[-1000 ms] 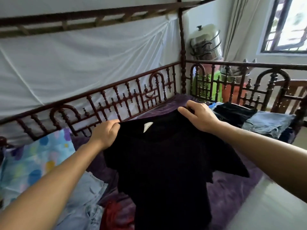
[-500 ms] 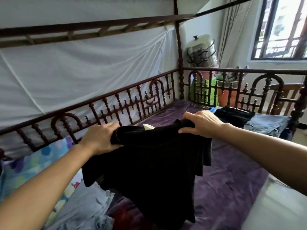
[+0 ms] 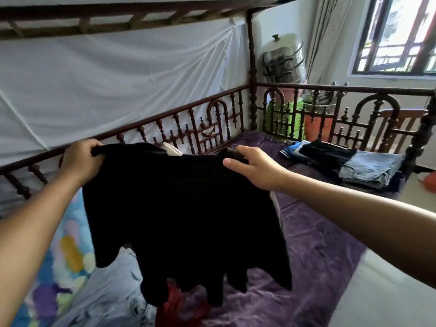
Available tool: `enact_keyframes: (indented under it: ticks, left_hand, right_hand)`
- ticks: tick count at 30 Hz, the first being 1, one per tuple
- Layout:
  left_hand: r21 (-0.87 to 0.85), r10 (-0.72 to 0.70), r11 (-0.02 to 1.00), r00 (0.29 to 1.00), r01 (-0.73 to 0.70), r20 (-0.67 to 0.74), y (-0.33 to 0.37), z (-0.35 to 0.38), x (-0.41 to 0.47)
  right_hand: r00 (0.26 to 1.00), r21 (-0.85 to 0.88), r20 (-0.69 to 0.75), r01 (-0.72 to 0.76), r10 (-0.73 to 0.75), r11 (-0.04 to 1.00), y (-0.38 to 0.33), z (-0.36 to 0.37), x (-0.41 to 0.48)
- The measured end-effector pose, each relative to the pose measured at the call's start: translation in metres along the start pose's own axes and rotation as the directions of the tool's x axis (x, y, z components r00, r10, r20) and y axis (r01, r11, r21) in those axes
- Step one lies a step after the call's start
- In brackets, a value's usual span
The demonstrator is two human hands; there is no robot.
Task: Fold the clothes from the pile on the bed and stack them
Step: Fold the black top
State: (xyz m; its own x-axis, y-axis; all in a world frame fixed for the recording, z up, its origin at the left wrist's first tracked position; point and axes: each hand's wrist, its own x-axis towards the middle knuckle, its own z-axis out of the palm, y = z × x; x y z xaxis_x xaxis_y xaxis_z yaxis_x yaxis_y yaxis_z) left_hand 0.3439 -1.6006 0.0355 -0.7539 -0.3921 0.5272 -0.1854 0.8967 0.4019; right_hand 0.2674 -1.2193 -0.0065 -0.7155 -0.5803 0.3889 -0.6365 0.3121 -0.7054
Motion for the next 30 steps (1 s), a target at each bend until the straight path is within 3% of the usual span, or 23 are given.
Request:
enact_keyframes:
  ticks: [3, 13, 19, 30]
  left_hand:
    - [0.002, -0.027, 1.0, 0.998, 0.027, 0.054, 0.001, 0.041, 0.005]
    - [0.072, -0.083, 0.995, 0.953, 0.065, 0.29, 0.099, 0.246, 0.026]
    - [0.116, -0.016, 0.993, 0.912, -0.035, 0.409, 0.198, 0.402, 0.054]
    - [0.146, -0.018, 0.985, 0.78, -0.095, 0.626, 0.367, 0.726, 0.092]
  right_hand:
    - [0.985, 0.159, 0.033, -0.172, 0.169, 0.972, 0.03, 0.002, -0.009]
    - [0.855, 0.141, -0.059, -0.503, 0.515, 0.853, 0.219, -0.026, -0.067]
    - [0.742, 0.111, -0.109, -0.652, 0.662, 0.75, 0.367, -0.082, -0.08]
    - [0.423, 0.067, -0.128, -0.899, 0.897, 0.433, 0.666, -0.195, -0.078]
